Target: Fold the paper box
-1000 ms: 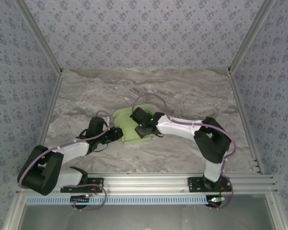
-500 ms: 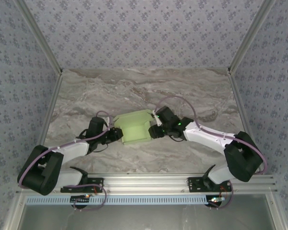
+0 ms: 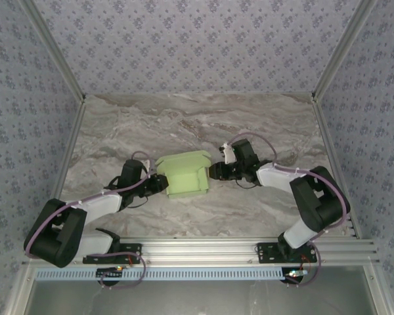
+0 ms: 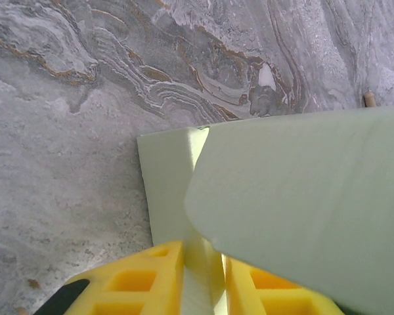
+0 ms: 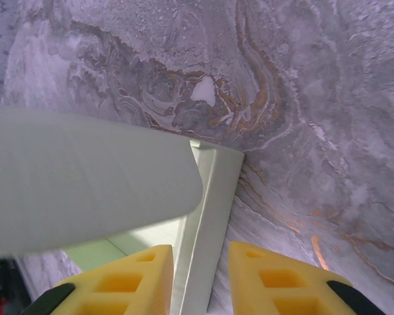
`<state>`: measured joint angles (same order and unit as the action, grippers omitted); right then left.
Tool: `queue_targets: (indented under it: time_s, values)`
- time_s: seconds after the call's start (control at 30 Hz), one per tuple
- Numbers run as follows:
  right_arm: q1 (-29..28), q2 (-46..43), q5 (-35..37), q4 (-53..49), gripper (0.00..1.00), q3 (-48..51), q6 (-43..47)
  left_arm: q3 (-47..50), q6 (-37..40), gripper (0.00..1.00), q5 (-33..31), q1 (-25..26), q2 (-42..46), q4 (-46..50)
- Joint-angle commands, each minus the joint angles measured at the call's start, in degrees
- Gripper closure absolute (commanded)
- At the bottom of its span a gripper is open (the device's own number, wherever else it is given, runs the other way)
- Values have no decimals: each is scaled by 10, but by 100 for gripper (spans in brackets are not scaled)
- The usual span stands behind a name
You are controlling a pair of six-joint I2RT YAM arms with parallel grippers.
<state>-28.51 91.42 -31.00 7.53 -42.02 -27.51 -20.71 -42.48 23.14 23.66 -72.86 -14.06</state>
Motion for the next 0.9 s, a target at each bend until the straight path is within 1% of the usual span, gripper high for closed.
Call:
queue_targets:
  time_s: [0.0,0.43,0.87]
  values:
    - [4,22,-56,52,71,6,-30,-12,13,78,-3,3,5,8]
    - [5,39,-62,64,76,22,-34,-11,12,78,-3,3,4,6]
    - [-6,36,-63,71,74,32,-40,-9,11,78,-3,3,5,5]
